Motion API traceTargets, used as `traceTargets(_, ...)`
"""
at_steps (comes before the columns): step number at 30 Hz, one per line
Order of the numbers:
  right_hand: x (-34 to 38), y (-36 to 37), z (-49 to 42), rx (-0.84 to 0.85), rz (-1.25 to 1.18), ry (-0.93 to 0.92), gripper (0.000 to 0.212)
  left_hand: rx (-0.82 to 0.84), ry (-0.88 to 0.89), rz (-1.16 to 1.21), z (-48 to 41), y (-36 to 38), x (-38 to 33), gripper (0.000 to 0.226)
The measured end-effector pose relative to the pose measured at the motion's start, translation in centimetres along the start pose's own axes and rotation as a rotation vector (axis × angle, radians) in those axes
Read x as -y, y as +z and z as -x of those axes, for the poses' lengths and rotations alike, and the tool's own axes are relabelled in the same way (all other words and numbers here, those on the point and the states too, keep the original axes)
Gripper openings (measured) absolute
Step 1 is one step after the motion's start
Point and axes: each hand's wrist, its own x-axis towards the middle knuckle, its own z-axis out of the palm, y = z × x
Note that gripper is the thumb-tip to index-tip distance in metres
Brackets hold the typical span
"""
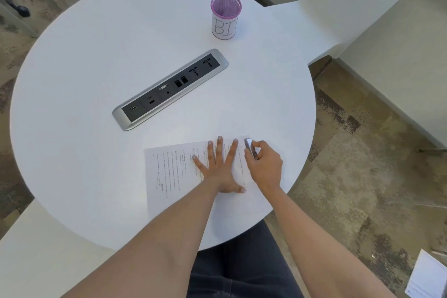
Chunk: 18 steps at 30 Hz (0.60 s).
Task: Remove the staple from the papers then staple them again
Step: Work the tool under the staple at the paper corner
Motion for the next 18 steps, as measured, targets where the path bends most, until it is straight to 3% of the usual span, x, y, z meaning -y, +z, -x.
traceTargets(13, 0.4, 0.7, 0.9, 0.096, 0.259, -0.133, 0.012, -0.005, 0.013, 0.009, 0.0, 0.1, 0.0, 0.147)
traceTargets(18, 0.4, 1.6, 1.1, 0.05, 0.126, -0.037, 0.011, -0.009, -0.001, 0.007, -0.1, 0.1, 0.0, 0.149)
